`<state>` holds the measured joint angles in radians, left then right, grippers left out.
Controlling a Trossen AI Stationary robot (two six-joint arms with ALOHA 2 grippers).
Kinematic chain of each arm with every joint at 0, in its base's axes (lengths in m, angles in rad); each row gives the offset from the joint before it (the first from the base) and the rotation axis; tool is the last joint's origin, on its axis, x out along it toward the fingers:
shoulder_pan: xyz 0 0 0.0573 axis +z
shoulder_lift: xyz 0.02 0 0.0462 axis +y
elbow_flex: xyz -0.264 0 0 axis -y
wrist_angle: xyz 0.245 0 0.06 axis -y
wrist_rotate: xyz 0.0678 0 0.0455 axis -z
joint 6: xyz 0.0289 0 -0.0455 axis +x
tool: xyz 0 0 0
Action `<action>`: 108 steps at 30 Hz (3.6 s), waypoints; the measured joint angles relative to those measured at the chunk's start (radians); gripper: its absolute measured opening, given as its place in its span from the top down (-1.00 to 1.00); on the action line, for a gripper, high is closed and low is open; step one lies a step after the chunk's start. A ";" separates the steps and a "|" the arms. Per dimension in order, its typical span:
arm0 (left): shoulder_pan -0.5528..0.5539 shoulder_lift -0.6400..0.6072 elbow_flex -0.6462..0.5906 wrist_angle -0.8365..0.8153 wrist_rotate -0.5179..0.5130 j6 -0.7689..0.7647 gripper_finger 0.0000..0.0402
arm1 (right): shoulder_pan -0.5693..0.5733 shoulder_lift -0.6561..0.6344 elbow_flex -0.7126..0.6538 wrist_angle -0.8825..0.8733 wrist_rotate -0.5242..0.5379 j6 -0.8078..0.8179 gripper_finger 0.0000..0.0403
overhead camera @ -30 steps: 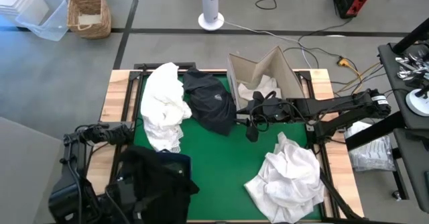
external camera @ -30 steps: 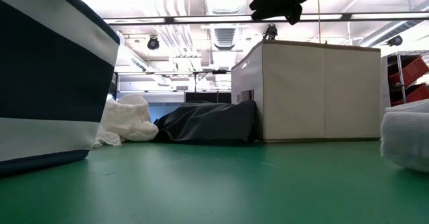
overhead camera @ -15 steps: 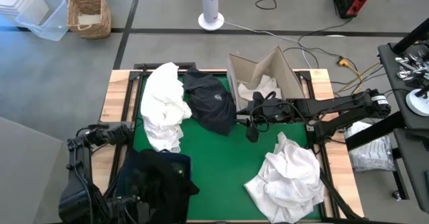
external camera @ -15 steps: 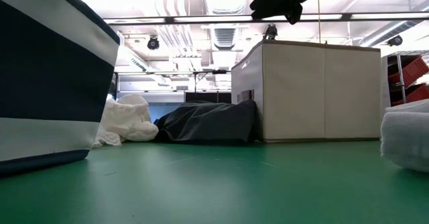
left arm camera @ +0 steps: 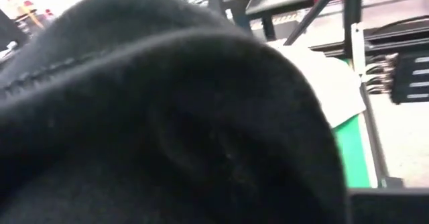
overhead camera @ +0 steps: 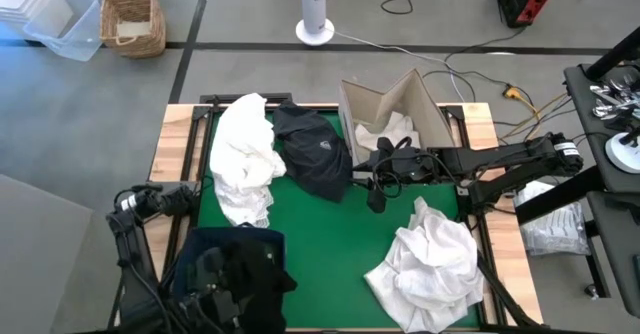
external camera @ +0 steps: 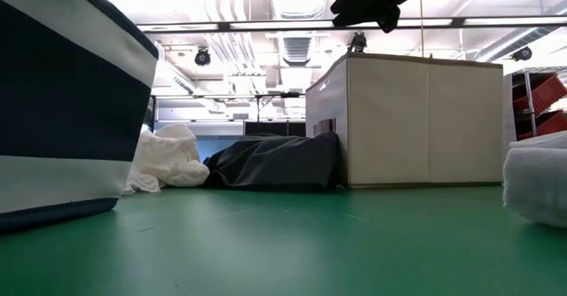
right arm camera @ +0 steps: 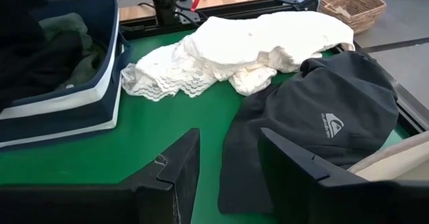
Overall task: Sort clothes
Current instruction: Put the black jacket into the blue laundry organizer
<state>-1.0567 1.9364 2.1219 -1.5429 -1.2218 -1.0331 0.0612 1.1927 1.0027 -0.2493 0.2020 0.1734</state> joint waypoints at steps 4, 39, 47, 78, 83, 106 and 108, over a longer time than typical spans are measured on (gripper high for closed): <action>0.008 -0.001 -0.054 0.003 0.021 -0.053 0.86 | 0.000 0.000 0.000 0.000 0.000 0.000 0.32; 0.092 -0.006 0.017 0.950 0.359 1.128 0.85 | 0.000 0.000 -0.033 0.025 0.000 0.016 0.35; 0.182 -0.032 0.008 1.011 0.570 1.199 0.85 | 0.000 0.000 -0.047 0.030 0.000 0.017 0.28; 0.185 -0.695 -0.918 1.416 0.479 0.935 0.86 | 0.000 0.000 -0.059 0.049 0.000 0.018 0.34; 0.106 -0.814 -1.013 1.367 0.406 0.773 0.86 | 0.000 0.000 -0.060 0.049 0.000 0.018 0.31; 0.028 -0.552 -0.579 0.388 0.571 0.026 0.86 | 0.000 0.000 -0.077 0.046 0.000 0.029 0.32; 0.028 -0.517 -0.565 0.314 0.592 -0.041 0.85 | 0.000 0.000 -0.077 0.046 0.000 0.029 0.30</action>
<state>-1.0288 1.4191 1.5569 -1.2287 -0.6294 -1.0741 0.0612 1.1927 0.9260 -0.2035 0.2020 0.2021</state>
